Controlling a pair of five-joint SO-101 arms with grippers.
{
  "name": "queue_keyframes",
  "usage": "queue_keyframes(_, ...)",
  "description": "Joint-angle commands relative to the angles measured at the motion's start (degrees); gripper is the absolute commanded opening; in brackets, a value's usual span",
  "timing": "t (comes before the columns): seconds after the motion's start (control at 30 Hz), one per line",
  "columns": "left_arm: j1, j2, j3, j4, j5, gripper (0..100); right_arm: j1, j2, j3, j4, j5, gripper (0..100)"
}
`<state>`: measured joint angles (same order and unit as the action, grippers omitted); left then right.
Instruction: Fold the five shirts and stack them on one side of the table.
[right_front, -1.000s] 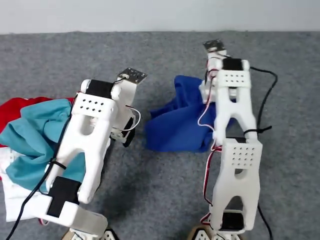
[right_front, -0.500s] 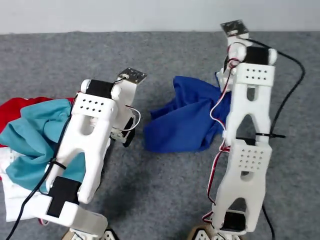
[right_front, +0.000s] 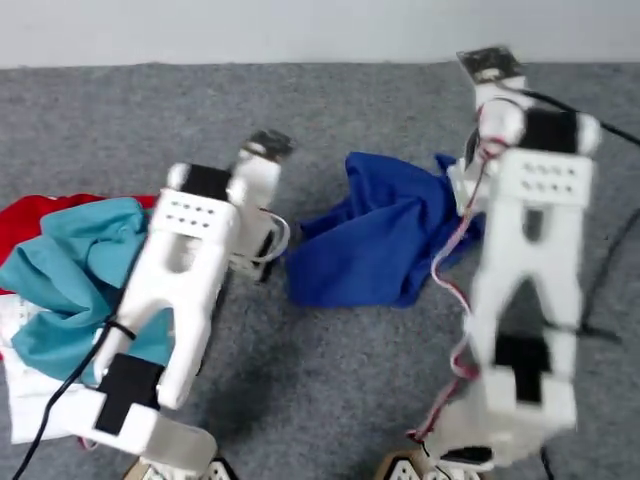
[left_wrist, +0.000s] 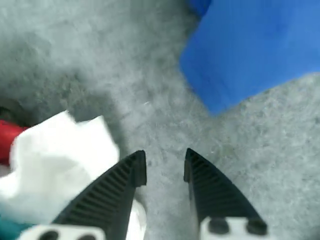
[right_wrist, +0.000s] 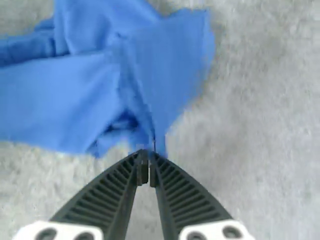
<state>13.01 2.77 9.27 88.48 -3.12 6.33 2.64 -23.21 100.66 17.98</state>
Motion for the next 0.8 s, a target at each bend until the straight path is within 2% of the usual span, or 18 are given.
queue_keyframes(0.0,7.3,-2.6,5.1,-5.2,0.2,13,6.7,-16.1,10.3,2.2,1.9,0.9)
queue_keyframes(0.2,18.5,-2.6,10.0,-10.4,-0.2,13,18.5,-38.2,26.3,2.1,9.5,0.9)
queue_keyframes(0.37,25.1,-2.6,10.1,-12.2,-0.3,13,19.6,-52.4,36.9,-1.2,11.3,1.3)
queue_keyframes(0.5,22.5,-2.6,12.3,-19.0,0.1,13,19.6,-55.7,48.9,-5.8,11.3,2.7)
queue_keyframes(0.67,18.1,-2.6,19.0,-37.4,0.3,13,19.6,-55.8,53.3,-7.3,8.7,13.4)
queue_keyframes(0.77,14.2,-2.6,21.1,-47.1,0.3,13,19.5,-55.9,53.3,-7.3,7.6,14.4)
